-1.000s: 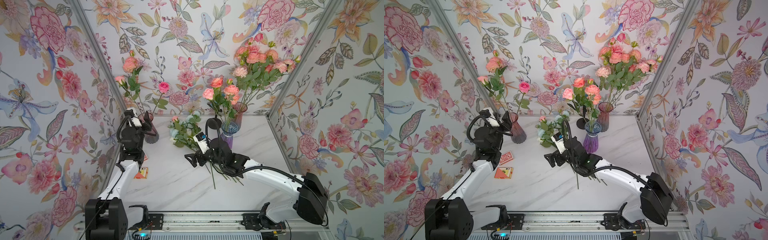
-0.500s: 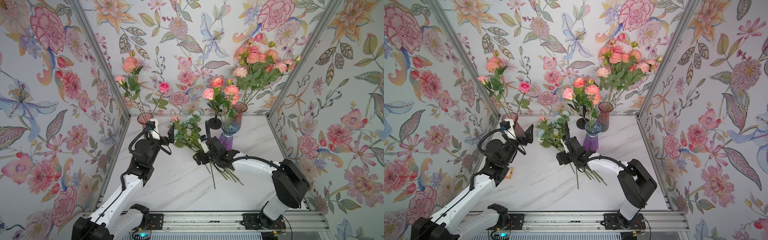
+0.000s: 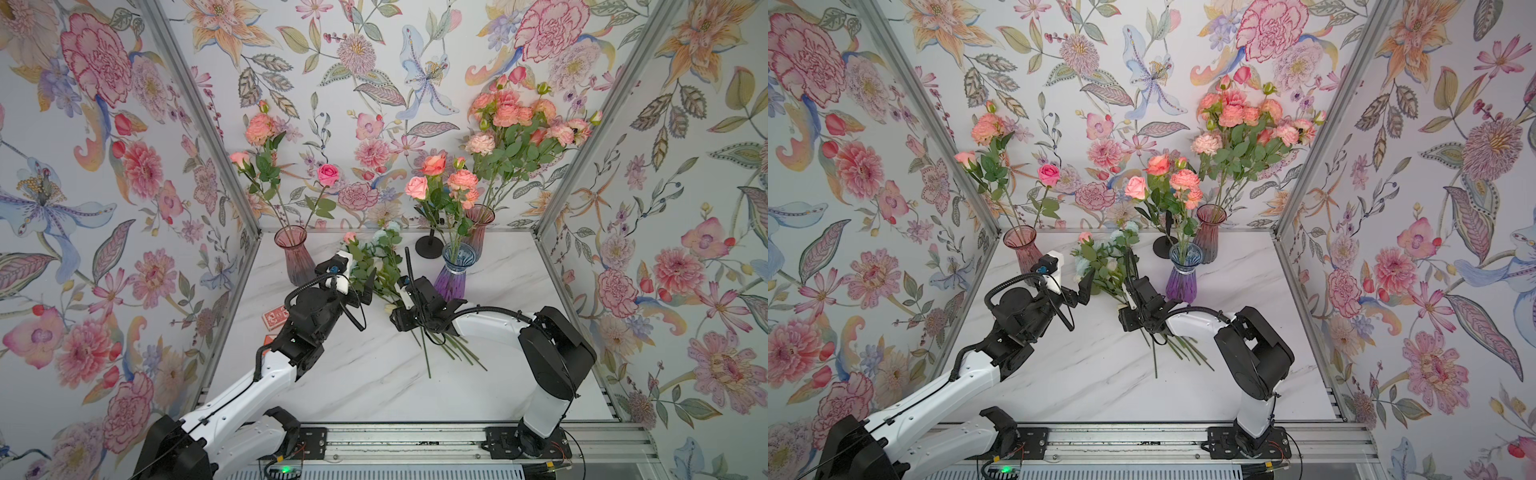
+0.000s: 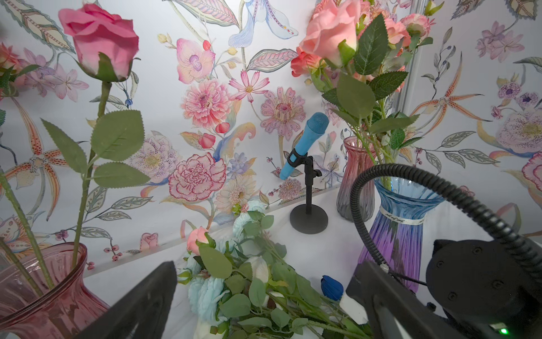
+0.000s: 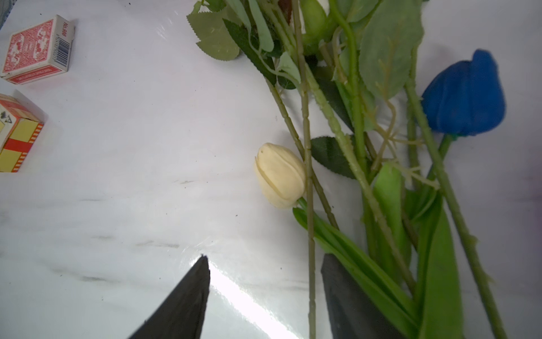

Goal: Place the pink flowers into the vase
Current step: Pick up the flower at the center of the board.

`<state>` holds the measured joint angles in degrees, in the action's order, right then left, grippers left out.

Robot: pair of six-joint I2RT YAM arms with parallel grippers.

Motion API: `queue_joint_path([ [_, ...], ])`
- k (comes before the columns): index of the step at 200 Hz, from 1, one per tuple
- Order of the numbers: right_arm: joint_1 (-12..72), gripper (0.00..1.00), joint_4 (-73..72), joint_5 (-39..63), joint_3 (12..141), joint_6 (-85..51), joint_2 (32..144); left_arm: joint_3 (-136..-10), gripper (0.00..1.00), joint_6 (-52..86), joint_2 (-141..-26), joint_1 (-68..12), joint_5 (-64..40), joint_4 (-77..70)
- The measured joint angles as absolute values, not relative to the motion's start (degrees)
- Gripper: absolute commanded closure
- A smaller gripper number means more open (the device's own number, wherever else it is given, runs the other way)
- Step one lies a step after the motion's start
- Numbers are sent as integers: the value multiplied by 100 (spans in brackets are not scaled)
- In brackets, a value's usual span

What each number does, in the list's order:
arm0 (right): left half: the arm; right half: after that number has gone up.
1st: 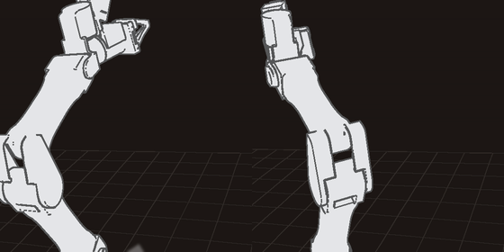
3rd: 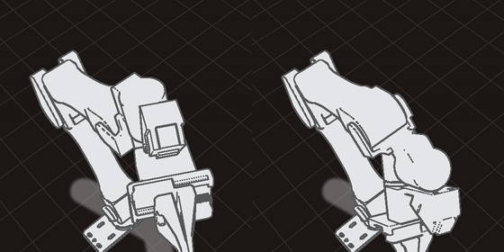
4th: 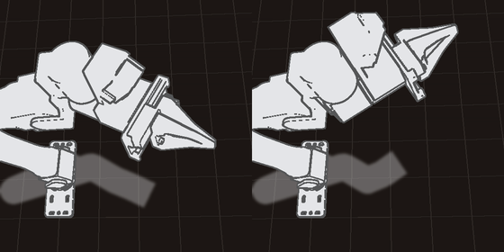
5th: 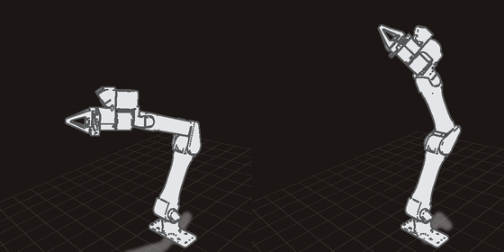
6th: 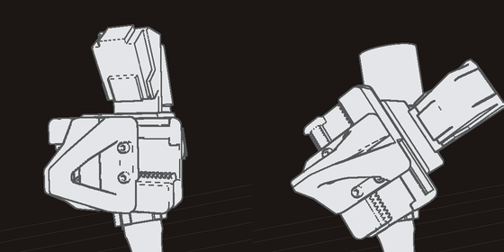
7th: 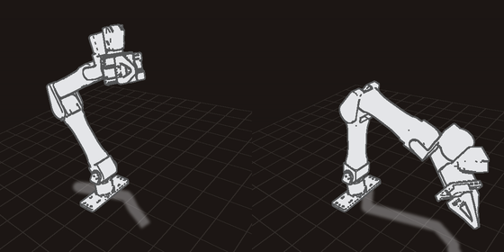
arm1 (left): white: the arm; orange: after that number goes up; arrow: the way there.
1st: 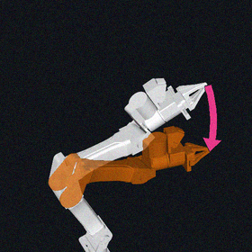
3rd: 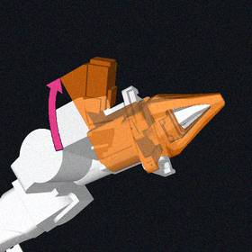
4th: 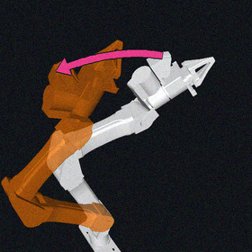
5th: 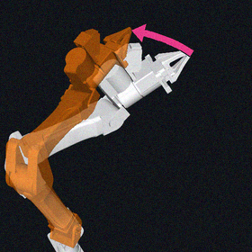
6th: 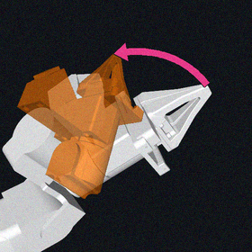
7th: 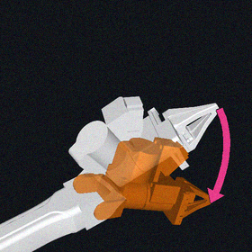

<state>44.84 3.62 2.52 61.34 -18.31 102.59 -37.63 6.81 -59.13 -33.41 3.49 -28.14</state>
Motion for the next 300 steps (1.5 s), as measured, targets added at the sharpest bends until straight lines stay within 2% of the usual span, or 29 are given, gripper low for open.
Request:
queue_joint_path([
  [32,4416,52,392,242,5894,-1841,10259,-3763,0,681,-5916,-3376,346,-2816],
  [58,4375,53,405,231,5811,-1846,10259,-3763,0,679,-5920,-3444,349,-2816],
  [80,4372,56,405,231,5804,-1841,10259,-3763,0,679,-5933,-3454,349,-2821],
  [98,4372,63,405,228,5804,-1835,10272,-3763,0,679,-5959,-3457,349,-2825],
  [145,4372,67,403,231,5804,-1835,10442,-3763,0,679,-6001,-3457,351,-2825],
  [177,4372,77,403,231,5798,-1855,10527,-3763,0,679,-6034,-3457,353,-2827],
  [202,4372,90,395,233,5795,-1844,10541,-3763,0,681,-6051,-3457,360,-2827],
  [300,4375,100,436,279,5795,-1933,10370,-3763,0,679,-6154,-3457,489,-2827],
])
